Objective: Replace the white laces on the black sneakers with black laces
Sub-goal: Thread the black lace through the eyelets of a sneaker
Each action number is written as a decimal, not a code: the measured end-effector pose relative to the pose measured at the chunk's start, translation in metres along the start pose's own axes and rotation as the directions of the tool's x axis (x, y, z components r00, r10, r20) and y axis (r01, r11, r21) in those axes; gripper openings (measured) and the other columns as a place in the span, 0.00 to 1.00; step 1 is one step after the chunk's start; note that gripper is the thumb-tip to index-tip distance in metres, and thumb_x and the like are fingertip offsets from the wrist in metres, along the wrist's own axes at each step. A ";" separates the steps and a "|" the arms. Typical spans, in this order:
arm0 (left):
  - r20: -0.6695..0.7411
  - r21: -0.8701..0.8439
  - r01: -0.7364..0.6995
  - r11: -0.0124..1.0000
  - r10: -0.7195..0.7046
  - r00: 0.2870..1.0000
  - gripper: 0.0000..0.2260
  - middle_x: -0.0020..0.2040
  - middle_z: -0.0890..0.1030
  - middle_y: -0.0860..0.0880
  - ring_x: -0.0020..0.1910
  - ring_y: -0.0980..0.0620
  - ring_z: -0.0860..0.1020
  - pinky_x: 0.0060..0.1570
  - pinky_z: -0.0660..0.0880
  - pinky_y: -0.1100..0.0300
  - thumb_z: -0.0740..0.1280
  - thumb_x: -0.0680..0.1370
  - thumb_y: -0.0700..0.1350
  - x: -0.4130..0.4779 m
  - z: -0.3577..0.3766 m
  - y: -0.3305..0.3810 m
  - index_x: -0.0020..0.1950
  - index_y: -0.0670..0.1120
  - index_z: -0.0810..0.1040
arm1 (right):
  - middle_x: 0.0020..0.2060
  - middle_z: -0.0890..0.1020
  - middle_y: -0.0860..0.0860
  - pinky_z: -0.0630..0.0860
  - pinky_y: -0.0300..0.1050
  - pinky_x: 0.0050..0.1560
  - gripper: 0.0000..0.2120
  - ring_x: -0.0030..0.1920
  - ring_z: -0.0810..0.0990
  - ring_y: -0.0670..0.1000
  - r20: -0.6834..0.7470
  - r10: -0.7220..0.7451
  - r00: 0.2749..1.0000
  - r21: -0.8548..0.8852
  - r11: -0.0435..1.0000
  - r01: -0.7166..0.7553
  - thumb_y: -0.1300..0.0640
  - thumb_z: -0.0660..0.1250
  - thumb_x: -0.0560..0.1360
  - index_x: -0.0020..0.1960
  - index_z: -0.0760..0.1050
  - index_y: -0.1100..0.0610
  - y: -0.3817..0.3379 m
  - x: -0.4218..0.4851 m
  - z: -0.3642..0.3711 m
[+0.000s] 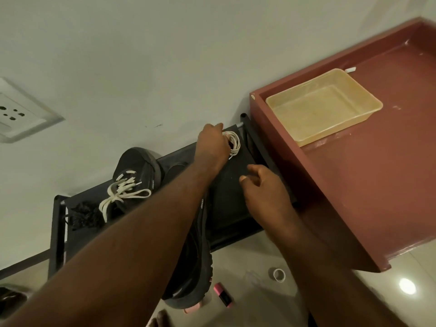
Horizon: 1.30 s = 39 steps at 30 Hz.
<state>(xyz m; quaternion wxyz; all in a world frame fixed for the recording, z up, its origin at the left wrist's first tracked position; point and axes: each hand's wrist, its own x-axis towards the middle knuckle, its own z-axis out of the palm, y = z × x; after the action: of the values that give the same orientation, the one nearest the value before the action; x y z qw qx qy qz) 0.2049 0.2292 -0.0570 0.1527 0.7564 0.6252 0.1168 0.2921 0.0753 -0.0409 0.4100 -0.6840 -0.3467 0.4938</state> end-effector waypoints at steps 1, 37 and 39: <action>0.019 0.054 -0.066 0.996 0.066 0.998 0.15 0.63 0.75 0.38 0.62 0.41 0.75 0.61 0.71 0.52 0.61 0.82 0.41 -0.003 0.003 0.000 0.68 0.39 0.73 | 0.68 0.75 0.48 0.65 0.28 0.41 0.23 0.52 0.73 0.38 0.005 -0.006 1.000 -0.027 1.000 0.007 0.54 0.62 0.83 0.77 0.65 0.50 0.000 -0.002 0.001; 0.009 -0.409 0.091 0.908 -0.095 0.995 0.20 0.75 0.66 0.51 0.75 0.55 0.63 0.75 0.57 0.62 0.62 0.82 0.45 -0.242 -0.089 -0.075 0.74 0.47 0.69 | 0.55 0.82 0.46 0.81 0.47 0.55 0.25 0.54 0.81 0.47 0.255 -0.053 0.965 -0.436 0.885 0.163 0.62 0.67 0.77 0.72 0.70 0.46 -0.016 -0.069 0.079; -0.043 -0.464 0.040 0.885 -0.068 0.997 0.19 0.73 0.70 0.51 0.72 0.57 0.66 0.74 0.61 0.62 0.63 0.82 0.46 -0.240 -0.093 -0.078 0.73 0.47 0.71 | 0.54 0.82 0.45 0.81 0.48 0.56 0.24 0.55 0.82 0.47 0.222 -0.087 0.971 -0.452 0.873 0.182 0.63 0.64 0.76 0.70 0.73 0.46 -0.016 -0.068 0.077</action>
<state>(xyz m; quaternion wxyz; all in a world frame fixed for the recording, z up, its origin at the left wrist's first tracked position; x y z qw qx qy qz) 0.0538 0.0149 0.0032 0.3134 0.6770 0.6043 0.2798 0.1986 0.0391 -0.0135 0.2299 -0.6853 -0.5412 0.4296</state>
